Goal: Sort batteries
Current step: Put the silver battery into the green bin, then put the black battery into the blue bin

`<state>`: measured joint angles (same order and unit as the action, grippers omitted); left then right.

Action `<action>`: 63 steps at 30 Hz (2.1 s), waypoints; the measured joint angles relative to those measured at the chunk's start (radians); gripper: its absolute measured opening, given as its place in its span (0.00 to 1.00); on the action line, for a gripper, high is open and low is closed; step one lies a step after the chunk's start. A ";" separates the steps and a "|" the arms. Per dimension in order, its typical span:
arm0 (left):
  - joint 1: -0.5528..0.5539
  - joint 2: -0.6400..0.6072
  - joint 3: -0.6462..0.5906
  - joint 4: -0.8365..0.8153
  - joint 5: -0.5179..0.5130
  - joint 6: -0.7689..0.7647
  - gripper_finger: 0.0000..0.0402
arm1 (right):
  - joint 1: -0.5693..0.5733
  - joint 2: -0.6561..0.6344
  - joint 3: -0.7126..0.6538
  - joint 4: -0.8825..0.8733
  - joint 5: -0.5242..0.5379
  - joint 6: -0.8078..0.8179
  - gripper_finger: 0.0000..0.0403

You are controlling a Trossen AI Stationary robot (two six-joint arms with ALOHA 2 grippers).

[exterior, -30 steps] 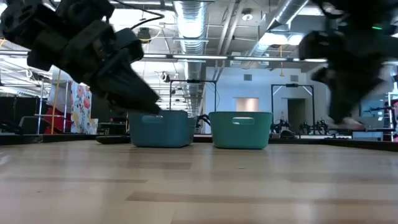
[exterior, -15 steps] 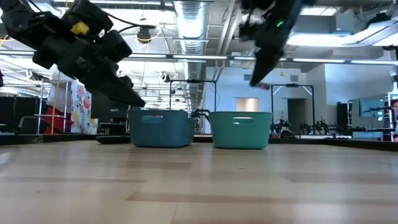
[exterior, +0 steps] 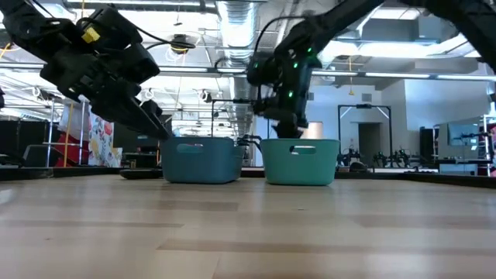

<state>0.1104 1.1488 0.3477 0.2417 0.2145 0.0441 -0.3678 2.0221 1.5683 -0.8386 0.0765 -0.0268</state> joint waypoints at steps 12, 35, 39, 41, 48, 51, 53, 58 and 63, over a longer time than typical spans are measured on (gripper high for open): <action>0.000 0.000 0.000 -0.026 0.051 0.001 0.44 | -0.024 0.104 0.031 -0.077 -0.002 0.060 0.21; -0.018 0.000 0.001 0.022 0.070 -0.096 0.44 | -0.011 -0.229 0.012 -0.155 -0.002 0.106 0.43; -0.056 0.000 0.001 0.024 0.045 -0.154 0.44 | 0.053 -0.421 -0.112 -0.153 -0.002 0.130 0.40; -0.086 0.001 0.001 0.030 0.013 -0.186 0.44 | 0.100 -0.539 -0.217 -0.127 -0.002 0.193 0.39; -0.204 0.001 0.017 0.076 -0.135 -0.254 0.44 | 0.348 -0.906 -0.554 -0.085 0.000 0.470 0.33; -0.242 0.002 0.049 0.078 -0.183 -0.271 0.44 | 0.473 -1.002 -0.655 -0.090 0.001 0.560 0.31; -0.262 0.012 0.075 0.079 -0.205 -0.273 0.44 | 0.560 -1.039 -0.709 -0.101 0.002 0.616 0.30; -0.310 0.064 0.147 0.064 -0.246 -0.306 0.44 | 0.731 -1.051 -0.779 -0.151 0.001 0.876 0.29; -0.362 0.160 0.217 0.063 -0.252 -0.354 0.44 | 0.832 -0.997 -0.794 -0.272 0.001 1.328 0.29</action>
<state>-0.2517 1.3091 0.5644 0.3050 -0.0370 -0.3103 0.4641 1.0252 0.7746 -1.1103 0.0776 1.3013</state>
